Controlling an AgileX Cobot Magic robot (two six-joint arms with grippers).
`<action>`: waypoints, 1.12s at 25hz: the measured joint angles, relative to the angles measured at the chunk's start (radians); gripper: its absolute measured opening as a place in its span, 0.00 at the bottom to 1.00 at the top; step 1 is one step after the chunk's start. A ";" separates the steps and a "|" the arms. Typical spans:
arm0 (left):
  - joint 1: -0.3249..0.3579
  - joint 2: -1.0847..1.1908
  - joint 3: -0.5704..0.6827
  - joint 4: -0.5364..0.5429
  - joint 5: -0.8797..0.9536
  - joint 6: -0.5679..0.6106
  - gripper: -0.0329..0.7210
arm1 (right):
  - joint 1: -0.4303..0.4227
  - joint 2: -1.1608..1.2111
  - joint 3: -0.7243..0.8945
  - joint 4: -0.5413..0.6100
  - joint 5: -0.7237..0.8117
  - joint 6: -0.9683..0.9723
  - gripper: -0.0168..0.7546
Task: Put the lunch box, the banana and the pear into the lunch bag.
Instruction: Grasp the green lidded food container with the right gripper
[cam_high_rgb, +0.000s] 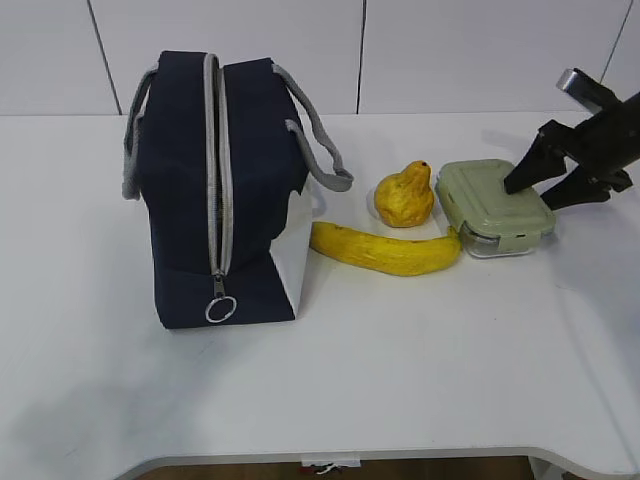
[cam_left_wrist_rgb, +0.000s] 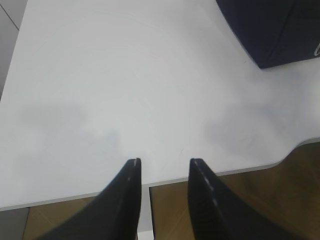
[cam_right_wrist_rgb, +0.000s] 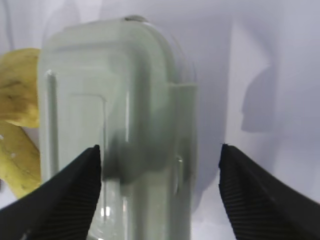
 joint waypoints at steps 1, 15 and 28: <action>0.000 0.000 0.000 0.000 0.000 0.000 0.37 | 0.000 0.000 0.000 -0.004 0.000 -0.002 0.78; 0.000 0.000 0.000 0.000 0.000 0.000 0.37 | 0.000 0.000 0.000 0.050 0.002 -0.071 0.78; 0.000 0.000 0.000 0.000 0.000 0.000 0.37 | 0.000 0.000 0.000 0.053 0.002 -0.115 0.78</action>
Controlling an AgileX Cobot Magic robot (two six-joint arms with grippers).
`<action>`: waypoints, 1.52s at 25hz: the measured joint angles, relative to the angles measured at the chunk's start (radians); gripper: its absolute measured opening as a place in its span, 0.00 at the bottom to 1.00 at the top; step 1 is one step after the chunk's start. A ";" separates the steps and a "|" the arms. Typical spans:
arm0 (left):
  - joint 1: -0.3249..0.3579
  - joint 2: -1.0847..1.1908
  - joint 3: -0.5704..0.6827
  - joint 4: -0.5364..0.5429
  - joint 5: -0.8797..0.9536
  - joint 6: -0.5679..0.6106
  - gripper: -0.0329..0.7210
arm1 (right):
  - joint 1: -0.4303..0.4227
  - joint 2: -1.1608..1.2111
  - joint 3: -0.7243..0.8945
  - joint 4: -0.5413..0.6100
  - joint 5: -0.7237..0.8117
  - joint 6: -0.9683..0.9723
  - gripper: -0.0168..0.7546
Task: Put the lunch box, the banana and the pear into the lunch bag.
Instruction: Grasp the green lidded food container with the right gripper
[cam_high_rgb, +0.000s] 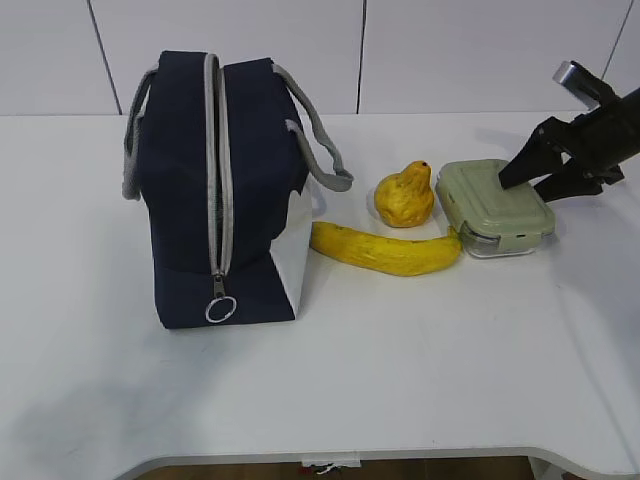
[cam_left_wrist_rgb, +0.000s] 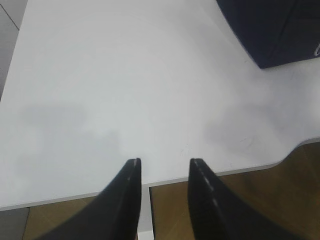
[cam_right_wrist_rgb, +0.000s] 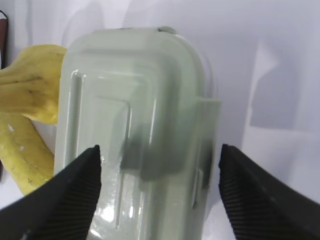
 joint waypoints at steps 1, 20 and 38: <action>0.000 0.000 0.000 0.000 0.000 0.000 0.37 | 0.000 0.000 0.000 0.000 0.000 -0.005 0.78; 0.000 0.000 0.000 0.001 0.000 0.000 0.37 | 0.000 0.011 0.000 -0.015 0.000 -0.040 0.77; 0.000 0.000 0.000 0.001 0.000 0.000 0.37 | -0.002 0.019 0.000 0.003 0.002 -0.032 0.65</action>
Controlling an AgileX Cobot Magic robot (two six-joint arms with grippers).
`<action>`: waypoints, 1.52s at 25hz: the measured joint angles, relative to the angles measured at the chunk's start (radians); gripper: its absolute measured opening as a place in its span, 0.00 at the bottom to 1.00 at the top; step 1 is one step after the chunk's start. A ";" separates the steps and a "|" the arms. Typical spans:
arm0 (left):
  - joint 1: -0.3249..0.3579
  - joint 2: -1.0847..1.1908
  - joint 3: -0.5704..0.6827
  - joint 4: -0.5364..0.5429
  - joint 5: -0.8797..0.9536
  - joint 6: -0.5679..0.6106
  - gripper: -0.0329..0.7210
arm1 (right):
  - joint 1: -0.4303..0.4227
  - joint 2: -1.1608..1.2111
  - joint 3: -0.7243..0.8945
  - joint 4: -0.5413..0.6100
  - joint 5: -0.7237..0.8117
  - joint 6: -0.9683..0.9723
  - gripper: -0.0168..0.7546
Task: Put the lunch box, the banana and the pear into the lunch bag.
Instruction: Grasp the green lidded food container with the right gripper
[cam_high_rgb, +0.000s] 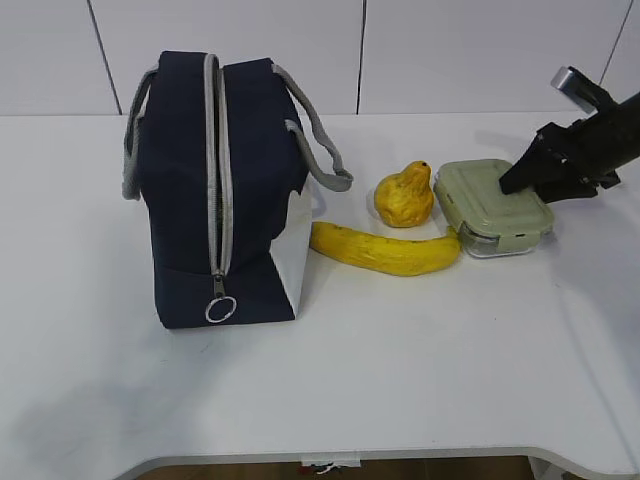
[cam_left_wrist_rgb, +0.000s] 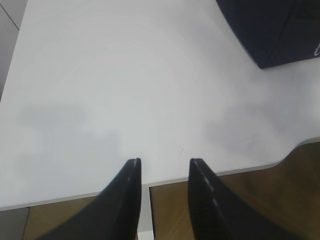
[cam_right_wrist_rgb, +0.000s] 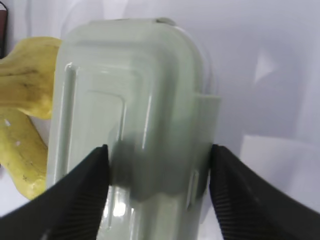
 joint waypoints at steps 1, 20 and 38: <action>0.000 0.000 0.000 0.000 0.000 0.000 0.37 | 0.000 0.000 -0.002 0.003 0.000 0.003 0.61; 0.000 0.000 0.000 0.000 0.000 0.000 0.37 | 0.000 0.000 -0.010 -0.014 0.000 0.052 0.46; 0.000 0.000 0.000 0.002 0.000 0.000 0.37 | 0.000 -0.002 -0.010 -0.033 0.000 0.307 0.37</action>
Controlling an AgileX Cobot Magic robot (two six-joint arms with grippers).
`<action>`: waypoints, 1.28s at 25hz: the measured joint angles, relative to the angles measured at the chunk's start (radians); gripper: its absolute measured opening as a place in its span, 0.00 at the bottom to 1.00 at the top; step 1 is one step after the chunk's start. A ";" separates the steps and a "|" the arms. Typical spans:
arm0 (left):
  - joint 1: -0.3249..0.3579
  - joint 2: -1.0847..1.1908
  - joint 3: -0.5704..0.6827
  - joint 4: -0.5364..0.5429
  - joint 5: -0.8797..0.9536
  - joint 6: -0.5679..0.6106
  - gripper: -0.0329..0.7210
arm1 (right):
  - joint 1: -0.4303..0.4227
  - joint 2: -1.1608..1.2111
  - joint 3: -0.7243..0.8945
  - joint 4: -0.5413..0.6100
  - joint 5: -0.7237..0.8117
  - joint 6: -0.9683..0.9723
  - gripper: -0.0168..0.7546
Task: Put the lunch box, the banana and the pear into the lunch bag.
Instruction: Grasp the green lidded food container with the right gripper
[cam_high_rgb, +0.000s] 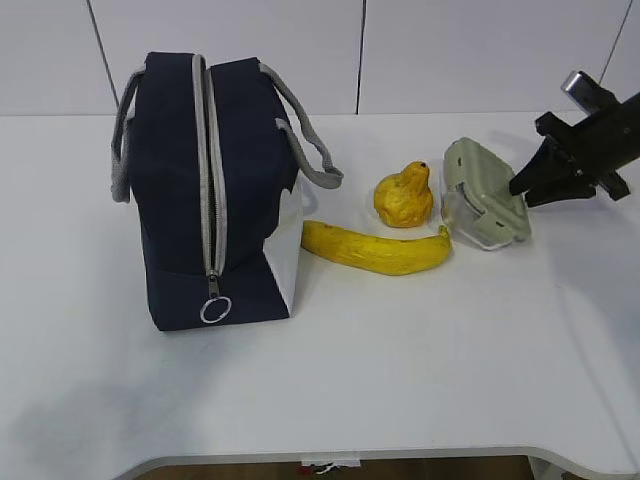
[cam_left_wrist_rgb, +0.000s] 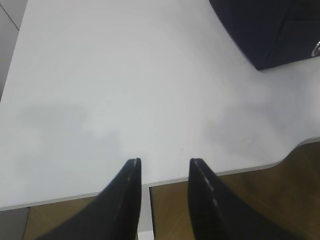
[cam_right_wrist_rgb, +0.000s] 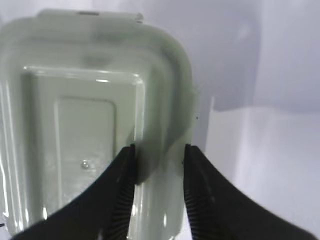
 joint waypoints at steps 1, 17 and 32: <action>0.000 0.000 0.000 0.000 0.000 0.000 0.37 | 0.000 0.000 0.000 -0.003 0.000 0.002 0.37; 0.000 0.000 0.000 0.000 0.000 0.000 0.37 | 0.000 -0.008 0.000 -0.006 0.001 0.010 0.53; 0.000 0.000 0.000 0.000 0.000 0.000 0.37 | 0.000 -0.063 0.002 -0.015 -0.001 0.035 0.67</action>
